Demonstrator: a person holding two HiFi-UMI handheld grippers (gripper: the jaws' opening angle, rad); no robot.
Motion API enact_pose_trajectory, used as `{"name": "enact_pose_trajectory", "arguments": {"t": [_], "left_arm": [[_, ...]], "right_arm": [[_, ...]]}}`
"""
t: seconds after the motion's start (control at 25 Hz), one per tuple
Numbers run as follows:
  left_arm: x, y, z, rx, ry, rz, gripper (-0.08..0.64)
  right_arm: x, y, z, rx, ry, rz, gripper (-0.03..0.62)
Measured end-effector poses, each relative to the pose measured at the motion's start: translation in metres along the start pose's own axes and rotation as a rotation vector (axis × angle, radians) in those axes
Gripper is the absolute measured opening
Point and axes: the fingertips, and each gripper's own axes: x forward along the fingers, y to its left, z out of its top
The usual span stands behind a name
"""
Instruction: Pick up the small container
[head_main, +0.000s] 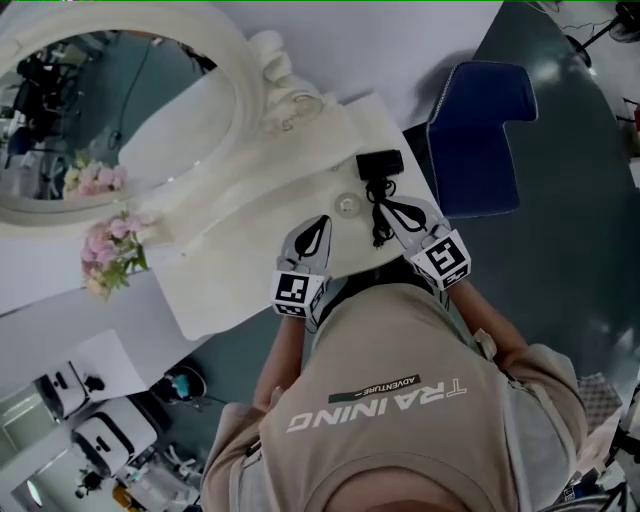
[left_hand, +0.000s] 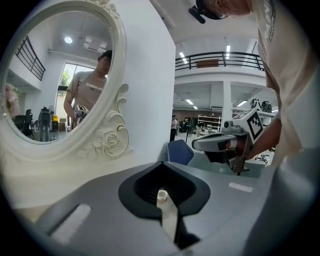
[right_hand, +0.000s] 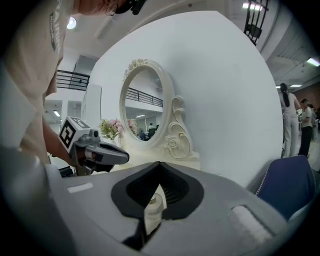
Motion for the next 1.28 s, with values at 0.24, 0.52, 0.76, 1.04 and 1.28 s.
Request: {"name": "enact_pose_trajectory", "arguments": {"t": [0.24, 0.52, 0.76, 1.04, 1.28], "left_arm": [[0.011, 0.002, -0.020, 0.058, 0.052, -0.024, 0.018], [0.027, -0.014, -0.034, 0.139, 0.110, -0.146, 0.114], [0.044, -0.011, -0.065, 0.161, 0.190, -0.202, 0.207], [0.068, -0.001, -0.095, 0.145, 0.252, -0.244, 0.330], [0.079, -0.006, -0.120, 0.180, 0.291, -0.319, 0.370]], "right_arm": [[-0.005, -0.008, -0.008, -0.003, 0.011, -0.006, 0.003], [-0.014, -0.014, -0.008, 0.014, 0.018, -0.055, 0.003], [-0.020, -0.024, -0.009, 0.051, 0.012, -0.127, 0.003], [-0.024, -0.033, -0.017, 0.068, 0.050, -0.166, 0.003], [-0.017, -0.034, -0.013, 0.071, 0.053, -0.175, 0.003]]}}
